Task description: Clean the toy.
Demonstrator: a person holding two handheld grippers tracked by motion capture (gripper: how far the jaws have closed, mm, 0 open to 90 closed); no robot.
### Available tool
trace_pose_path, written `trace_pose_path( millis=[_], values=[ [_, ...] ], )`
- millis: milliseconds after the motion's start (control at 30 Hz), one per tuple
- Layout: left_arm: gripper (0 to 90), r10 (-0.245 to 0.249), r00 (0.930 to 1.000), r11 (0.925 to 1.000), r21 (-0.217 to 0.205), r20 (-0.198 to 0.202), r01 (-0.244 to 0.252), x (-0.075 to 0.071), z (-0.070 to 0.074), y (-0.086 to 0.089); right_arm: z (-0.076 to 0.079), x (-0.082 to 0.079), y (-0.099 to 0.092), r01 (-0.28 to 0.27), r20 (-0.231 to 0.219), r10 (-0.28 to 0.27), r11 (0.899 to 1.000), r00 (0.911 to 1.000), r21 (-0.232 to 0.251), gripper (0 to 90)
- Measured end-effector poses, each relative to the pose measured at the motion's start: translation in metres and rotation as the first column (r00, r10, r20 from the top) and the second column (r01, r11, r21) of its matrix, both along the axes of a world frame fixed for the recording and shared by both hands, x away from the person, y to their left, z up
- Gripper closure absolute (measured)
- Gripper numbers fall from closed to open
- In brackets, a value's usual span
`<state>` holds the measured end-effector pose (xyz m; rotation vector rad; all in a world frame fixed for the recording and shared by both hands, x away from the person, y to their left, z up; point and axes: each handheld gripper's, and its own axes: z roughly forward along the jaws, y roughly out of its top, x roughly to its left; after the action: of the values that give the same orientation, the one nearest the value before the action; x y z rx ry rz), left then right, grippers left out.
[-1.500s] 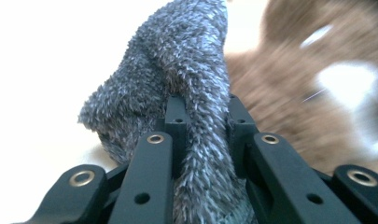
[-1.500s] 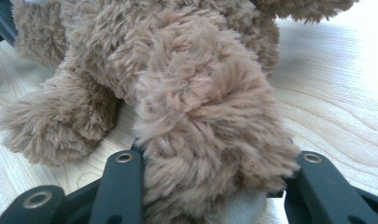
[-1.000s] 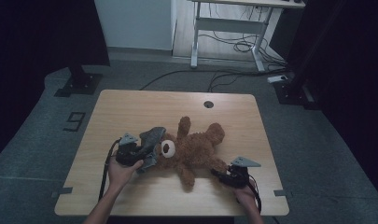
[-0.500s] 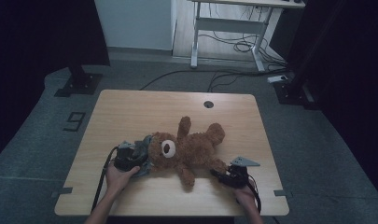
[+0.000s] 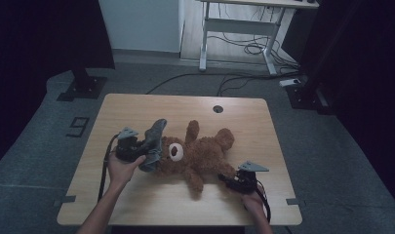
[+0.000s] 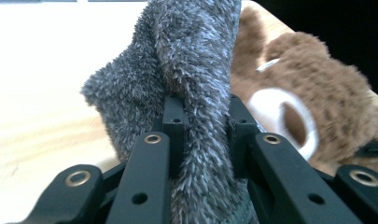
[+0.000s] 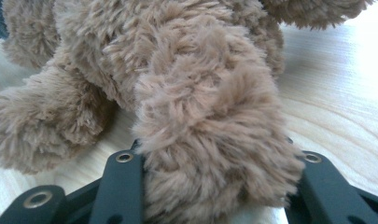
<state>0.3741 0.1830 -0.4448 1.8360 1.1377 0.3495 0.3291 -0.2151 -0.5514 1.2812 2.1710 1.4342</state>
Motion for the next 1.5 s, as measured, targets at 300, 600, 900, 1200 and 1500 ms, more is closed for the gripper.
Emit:
trace_pose_path(
  millis=[300, 600, 900, 1200, 1500],
  values=[
    [74.3, -0.003, 0.9999, 0.9971, 0.076, -0.011, 0.004, 0.026, -0.006, -0.045, 0.002, 0.011, 0.006, 0.024, 0.014, -0.024, 1.0, 0.9996, -0.004, 56.1],
    [75.6, -0.028, 0.9994, 0.9978, 0.06, -0.023, 0.029, 0.013, -0.017, -0.039, 0.008, 0.004, 0.004, 0.015, 0.026, -0.014, 0.998, 0.9996, -0.057, 40.1],
    [76.2, -0.058, 0.9982, 0.9975, 0.041, 0.014, 0.058, -0.009, -0.027, -0.036, 0.034, -0.006, -0.007, 0.085, 0.066, -0.084, 0.996, 0.9943, -0.012, 20.5],
    [76.4, -0.072, 0.9963, 0.9973, -0.009, 0.045, 0.073, -0.029, -0.037, -0.03, 0.055, 0.025, 0.028, -0.006, 0.021, 0.006, 1.0, 0.9998, -0.021, 17.0],
    [76.3, -0.074, 0.9959, 0.9967, -0.029, 0.051, 0.076, -0.035, -0.039, -0.029, 0.047, 0.034, 0.045, -0.036, -0.018, 0.036, 0.999, 0.9992, -0.01, 41.9]
  ],
)
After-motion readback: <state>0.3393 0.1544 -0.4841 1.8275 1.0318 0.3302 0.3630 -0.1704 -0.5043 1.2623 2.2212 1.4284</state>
